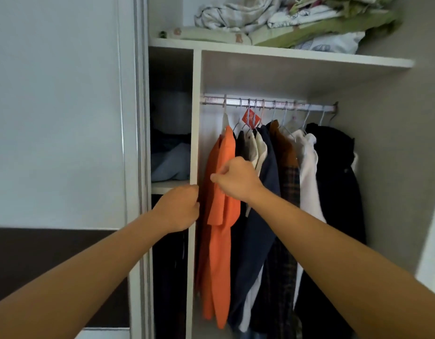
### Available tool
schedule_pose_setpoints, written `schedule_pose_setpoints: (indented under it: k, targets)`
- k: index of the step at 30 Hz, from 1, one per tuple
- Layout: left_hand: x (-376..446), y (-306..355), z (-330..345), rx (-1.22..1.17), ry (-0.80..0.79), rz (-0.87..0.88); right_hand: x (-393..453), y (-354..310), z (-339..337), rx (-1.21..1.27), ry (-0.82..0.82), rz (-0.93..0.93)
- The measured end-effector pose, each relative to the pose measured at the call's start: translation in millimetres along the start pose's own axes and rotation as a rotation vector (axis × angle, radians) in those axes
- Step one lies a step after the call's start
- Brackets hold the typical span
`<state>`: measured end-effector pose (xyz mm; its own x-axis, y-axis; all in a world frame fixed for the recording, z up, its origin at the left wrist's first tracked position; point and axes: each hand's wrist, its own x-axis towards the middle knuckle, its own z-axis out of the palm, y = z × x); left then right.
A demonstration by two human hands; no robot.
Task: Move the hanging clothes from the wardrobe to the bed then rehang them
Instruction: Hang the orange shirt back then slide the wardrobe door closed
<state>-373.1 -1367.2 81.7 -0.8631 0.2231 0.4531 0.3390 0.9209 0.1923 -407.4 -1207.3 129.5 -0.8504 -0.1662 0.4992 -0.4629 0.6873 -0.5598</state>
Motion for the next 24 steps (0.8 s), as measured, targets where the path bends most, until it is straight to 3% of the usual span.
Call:
schedule_pose_setpoints:
  k: [6,13,24]
  targets:
    - [-39,-27,3,0.518,0.024,0.007,-35,-16,54,0.157,-0.200,-0.048]
    - [-80,-53,-2,0.821,0.037,0.033,-32,-16,119,0.359,-0.325,0.071]
    - [-107,-63,-4,0.880,0.034,0.029,-29,-16,173,0.614,-0.522,0.136]
